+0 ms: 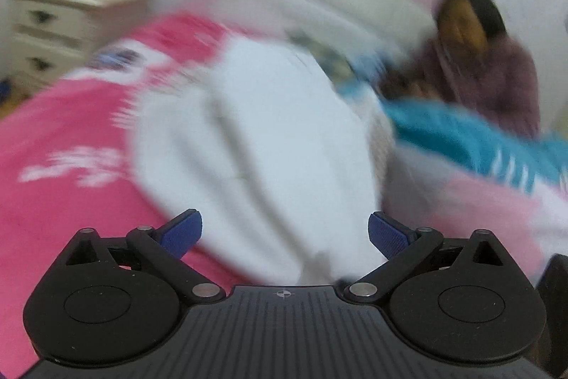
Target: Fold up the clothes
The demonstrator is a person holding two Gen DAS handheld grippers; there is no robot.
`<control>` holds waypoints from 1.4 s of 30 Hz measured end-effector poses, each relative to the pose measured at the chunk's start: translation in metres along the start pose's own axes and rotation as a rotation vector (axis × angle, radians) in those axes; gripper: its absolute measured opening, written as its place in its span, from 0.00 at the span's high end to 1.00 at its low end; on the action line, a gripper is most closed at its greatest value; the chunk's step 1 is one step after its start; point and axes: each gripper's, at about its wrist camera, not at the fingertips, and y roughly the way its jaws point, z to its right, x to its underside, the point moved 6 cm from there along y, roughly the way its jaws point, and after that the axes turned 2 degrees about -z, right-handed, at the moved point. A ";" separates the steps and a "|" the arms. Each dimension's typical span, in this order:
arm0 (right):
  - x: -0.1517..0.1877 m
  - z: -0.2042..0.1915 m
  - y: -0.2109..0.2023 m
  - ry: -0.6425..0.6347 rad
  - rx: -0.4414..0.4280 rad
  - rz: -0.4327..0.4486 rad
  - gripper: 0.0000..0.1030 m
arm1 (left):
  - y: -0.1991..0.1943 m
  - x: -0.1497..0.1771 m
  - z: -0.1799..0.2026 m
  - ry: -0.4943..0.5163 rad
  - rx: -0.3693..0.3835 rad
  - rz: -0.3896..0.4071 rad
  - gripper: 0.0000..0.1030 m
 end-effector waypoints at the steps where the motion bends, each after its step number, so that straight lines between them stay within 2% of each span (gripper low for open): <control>1: 0.004 -0.005 -0.001 -0.029 0.009 -0.004 0.95 | 0.013 0.002 0.008 0.037 -0.030 -0.032 0.11; 2: 0.007 -0.008 -0.003 -0.048 0.015 -0.007 0.95 | 0.024 0.006 0.012 0.062 -0.065 -0.061 0.16; 4: 0.012 -0.013 -0.007 -0.067 0.022 -0.011 0.95 | 0.042 0.015 0.016 0.083 -0.117 -0.120 0.43; 6: 0.018 -0.017 -0.012 -0.086 0.029 -0.015 0.95 | 0.046 0.021 0.015 0.050 -0.105 -0.147 0.53; 8: 0.023 -0.021 -0.016 -0.105 0.035 -0.019 0.95 | 0.046 0.027 0.014 0.007 -0.072 -0.151 0.68; 9: 0.025 -0.023 -0.019 -0.110 0.037 -0.020 0.95 | 0.044 0.029 0.014 -0.003 -0.059 -0.153 0.82; 12: 0.027 -0.028 -0.030 -0.104 0.031 -0.010 0.95 | 0.033 0.033 0.013 -0.012 -0.033 -0.155 0.91; 16: 0.026 -0.047 -0.044 -0.127 0.015 0.004 0.95 | 0.014 0.036 0.013 -0.013 -0.007 -0.153 0.94; 24: 0.019 -0.104 -0.108 -0.177 -0.062 0.015 0.95 | -0.064 0.058 0.013 -0.043 0.070 -0.152 0.95; 30: 0.022 -0.158 -0.188 -0.146 -0.214 -0.030 0.95 | -0.151 0.110 0.020 -0.049 0.193 -0.172 0.95; 33: 0.032 -0.186 -0.229 -0.134 -0.285 -0.078 0.95 | -0.195 0.144 0.027 -0.056 0.269 -0.215 0.95; 39: 0.059 -0.249 -0.324 -0.077 -0.381 -0.166 0.95 | -0.275 0.203 0.054 -0.002 0.422 -0.273 0.95; 42: 0.072 -0.266 -0.351 -0.070 -0.416 -0.195 0.95 | -0.301 0.233 0.064 0.032 0.484 -0.342 0.95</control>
